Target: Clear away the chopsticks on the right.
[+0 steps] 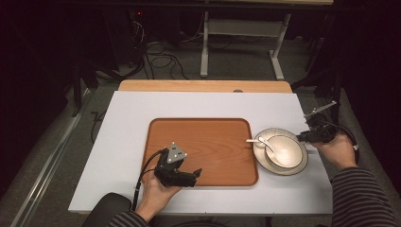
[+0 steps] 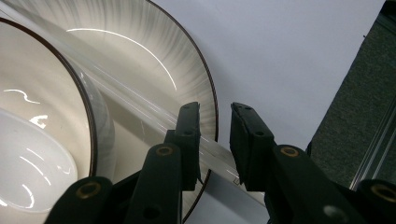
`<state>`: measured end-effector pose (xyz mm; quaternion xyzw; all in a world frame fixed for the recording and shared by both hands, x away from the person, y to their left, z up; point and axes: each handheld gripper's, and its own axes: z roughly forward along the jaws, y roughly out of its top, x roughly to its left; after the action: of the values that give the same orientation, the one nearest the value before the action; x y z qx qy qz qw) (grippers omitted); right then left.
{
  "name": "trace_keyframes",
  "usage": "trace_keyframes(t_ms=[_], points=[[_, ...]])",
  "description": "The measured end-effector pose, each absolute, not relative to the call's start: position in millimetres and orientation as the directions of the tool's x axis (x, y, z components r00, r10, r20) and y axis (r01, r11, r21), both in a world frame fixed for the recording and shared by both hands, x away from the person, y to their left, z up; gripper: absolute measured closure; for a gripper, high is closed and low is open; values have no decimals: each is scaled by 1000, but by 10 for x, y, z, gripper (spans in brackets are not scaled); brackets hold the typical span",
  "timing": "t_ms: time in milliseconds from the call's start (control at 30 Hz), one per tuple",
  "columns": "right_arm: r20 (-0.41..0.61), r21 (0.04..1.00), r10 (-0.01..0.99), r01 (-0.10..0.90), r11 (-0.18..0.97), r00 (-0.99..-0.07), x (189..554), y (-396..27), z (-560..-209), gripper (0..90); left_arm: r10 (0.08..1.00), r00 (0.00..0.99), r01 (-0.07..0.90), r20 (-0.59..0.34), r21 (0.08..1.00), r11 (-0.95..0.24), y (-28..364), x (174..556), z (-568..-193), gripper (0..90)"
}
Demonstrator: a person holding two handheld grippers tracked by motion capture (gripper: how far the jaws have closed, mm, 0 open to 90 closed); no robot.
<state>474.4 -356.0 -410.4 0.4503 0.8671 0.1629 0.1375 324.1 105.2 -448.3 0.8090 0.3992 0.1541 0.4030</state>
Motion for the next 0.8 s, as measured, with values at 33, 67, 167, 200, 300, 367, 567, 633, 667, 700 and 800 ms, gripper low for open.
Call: trace_keyframes(t_ms=[33,67,167,200,300,367,567,633,667,700,800], points=[[-89,405,825,736,542,-558,4744,-3562,-4105,744,770,634,522,-72,775,-357,1052,3241,-4483,137],[-87,405,824,736,542,-559,4744,-3565,-4106,743,770,634,522,-72,775,-357,1052,3241,-4483,137],[-83,401,824,738,542,-561,4742,-3567,-4106,742,770,634,522,-72,775,-357,1048,3241,-4485,138],[-82,399,822,737,545,-563,4746,-3570,-4106,739,770,634,522,-72,774,-357,1047,3242,-4486,138],[-78,398,822,738,545,-564,4753,-3573,-4107,733,770,634,522,-72,774,-358,1046,3241,-4487,138],[-70,396,821,740,544,-566,4769,-3570,-4108,729,770,635,522,-70,773,-360,1047,3242,-4487,138],[-61,387,817,741,549,-573,4793,-3544,-4118,720,770,634,522,-69,773,-360,1048,3241,-4487,138],[-61,386,814,738,553,-578,4801,-3542,-4119,718,770,634,522,-69,773,-361,1048,3241,-4487,138],[-59,385,814,739,553,-578,4804,-3542,-4118,717,770,634,522,-68,773,-361,1048,3242,-4487,138],[-59,385,814,739,553,-578,4804,-3542,-4118,717,770,634,522,-68,773,-361,1048,3242,-4487,138],[-53,377,814,743,553,-579,4814,-3545,-4114,717,770,634,522,-68,773,-361,1049,3242,-4487,139]])
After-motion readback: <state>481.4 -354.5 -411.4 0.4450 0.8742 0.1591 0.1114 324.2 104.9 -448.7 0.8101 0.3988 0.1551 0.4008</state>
